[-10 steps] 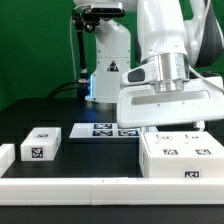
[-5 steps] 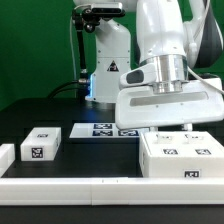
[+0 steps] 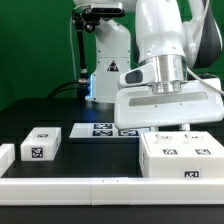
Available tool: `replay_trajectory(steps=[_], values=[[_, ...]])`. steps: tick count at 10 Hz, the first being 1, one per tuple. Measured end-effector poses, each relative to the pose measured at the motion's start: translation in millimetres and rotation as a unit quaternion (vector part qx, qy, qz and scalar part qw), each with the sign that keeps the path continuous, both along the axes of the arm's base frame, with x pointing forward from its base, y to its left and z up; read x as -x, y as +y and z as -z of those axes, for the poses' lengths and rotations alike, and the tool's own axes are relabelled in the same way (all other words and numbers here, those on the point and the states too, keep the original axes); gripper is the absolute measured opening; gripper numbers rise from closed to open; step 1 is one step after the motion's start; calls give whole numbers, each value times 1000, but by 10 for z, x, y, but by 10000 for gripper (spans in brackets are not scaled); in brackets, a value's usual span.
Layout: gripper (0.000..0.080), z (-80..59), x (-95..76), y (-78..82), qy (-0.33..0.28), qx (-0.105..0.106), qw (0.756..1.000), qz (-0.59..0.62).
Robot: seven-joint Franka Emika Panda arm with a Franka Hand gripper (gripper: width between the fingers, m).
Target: Assemble cabinet
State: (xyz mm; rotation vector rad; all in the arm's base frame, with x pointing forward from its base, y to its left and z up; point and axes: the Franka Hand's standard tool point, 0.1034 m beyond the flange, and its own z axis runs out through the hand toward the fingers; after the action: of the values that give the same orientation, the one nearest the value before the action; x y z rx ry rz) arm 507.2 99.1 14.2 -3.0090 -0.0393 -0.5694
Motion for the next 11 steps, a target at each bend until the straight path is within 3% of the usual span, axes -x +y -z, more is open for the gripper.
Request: replay_trajectory(steps=[3,4,6,7,8,11], values=[[216,-11,0,1,11,-3,1000,1],[216,-178,-7,-2,39,-10,999,-1],[219,-653,-98,50,86,-32,995,23],[219,-698,-128,48,95,-33,994,34],[219,-643,-103,30,95,-29,995,31],[220,-647,-105,34,95,-30,995,31]])
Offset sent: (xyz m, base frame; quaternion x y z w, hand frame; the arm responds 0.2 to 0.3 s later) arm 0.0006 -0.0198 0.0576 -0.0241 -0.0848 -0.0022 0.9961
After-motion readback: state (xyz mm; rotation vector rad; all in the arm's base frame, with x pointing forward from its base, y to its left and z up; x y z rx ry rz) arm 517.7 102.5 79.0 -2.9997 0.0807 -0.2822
